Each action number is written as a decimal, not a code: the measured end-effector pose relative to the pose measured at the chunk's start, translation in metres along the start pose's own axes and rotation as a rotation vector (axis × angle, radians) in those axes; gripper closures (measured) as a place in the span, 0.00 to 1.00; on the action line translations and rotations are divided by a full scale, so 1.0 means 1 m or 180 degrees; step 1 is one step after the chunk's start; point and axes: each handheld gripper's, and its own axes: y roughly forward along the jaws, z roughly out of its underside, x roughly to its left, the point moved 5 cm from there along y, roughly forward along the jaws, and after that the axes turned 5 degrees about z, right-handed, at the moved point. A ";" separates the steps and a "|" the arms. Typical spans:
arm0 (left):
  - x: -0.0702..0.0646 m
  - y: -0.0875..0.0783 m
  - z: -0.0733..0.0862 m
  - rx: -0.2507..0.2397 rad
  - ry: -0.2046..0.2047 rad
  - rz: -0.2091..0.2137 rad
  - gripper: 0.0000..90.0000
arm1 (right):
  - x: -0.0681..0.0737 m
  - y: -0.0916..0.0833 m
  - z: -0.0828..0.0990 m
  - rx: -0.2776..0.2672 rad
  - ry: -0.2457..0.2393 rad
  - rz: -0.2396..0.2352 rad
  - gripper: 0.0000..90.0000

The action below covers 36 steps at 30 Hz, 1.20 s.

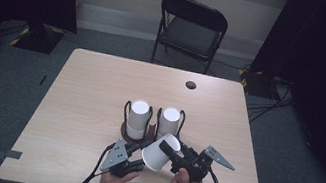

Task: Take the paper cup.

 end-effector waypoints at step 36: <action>0.000 -0.011 -0.001 0.0086 -0.0113 0.0079 0.96 | -0.011 0.002 0.010 0.0048 -0.0103 0.0241 0.31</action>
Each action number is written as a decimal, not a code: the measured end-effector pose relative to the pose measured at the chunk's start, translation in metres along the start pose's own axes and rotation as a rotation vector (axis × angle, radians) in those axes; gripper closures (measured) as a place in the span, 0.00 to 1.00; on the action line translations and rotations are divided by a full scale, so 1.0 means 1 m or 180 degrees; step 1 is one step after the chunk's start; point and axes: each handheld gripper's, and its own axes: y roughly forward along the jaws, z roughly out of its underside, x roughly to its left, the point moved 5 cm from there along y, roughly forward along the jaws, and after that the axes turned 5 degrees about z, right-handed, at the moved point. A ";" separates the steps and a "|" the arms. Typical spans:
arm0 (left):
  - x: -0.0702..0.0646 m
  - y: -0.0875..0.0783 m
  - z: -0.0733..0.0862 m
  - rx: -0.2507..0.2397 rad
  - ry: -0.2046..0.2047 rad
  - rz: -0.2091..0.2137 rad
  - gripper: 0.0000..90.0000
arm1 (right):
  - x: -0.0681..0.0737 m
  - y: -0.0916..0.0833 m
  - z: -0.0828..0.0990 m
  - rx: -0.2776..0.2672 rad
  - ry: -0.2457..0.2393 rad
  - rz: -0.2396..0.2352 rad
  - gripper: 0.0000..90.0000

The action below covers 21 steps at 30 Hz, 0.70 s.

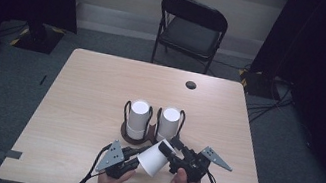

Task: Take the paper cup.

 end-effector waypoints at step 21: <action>0.005 -0.008 -0.003 0.0543 -0.0088 0.0104 0.96 | 0.001 -0.006 0.003 0.0046 -0.0574 0.0209 0.29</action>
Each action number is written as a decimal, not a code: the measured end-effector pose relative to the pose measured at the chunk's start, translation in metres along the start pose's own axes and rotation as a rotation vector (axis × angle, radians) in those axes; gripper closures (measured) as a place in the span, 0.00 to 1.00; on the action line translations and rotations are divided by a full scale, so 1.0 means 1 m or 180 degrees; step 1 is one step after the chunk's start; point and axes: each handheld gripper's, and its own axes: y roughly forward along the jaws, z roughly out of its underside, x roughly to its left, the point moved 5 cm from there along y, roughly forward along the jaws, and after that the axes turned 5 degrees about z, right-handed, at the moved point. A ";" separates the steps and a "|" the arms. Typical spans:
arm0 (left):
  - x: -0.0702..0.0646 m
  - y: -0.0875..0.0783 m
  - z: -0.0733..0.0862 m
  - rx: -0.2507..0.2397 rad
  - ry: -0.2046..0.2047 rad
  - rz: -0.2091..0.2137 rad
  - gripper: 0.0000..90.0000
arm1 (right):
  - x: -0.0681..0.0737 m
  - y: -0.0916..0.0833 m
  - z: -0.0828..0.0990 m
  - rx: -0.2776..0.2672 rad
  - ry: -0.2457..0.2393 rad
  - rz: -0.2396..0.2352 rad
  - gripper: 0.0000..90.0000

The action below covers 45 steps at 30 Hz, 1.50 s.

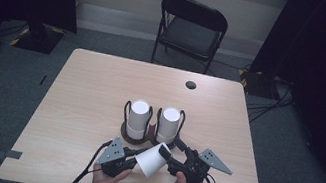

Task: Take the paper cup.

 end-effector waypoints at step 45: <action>0.014 -0.001 -0.003 0.1182 0.0143 0.0136 0.96 | 0.023 -0.016 0.023 0.0919 -0.1938 -0.0197 0.16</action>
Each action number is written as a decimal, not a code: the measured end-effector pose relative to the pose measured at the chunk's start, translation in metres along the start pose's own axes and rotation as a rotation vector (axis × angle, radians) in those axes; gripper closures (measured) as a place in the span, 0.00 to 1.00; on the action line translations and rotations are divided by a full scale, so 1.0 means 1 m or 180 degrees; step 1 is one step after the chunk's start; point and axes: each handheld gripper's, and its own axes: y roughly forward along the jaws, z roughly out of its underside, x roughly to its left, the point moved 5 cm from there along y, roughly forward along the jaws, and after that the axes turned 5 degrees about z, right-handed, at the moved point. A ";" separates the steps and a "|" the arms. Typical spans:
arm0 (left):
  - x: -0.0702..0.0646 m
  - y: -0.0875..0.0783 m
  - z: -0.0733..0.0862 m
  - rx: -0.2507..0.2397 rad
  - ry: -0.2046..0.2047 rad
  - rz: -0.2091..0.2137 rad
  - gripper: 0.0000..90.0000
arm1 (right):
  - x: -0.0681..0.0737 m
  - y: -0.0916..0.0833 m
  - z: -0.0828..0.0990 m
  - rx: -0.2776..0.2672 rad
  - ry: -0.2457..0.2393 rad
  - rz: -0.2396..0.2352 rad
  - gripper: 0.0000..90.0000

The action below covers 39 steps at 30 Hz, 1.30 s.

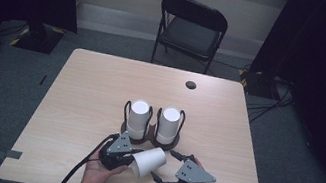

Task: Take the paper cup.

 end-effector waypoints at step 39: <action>0.011 0.002 -0.021 0.0651 -0.0229 0.0220 0.97 | 0.025 0.028 -0.004 0.0420 -0.1207 0.0124 0.16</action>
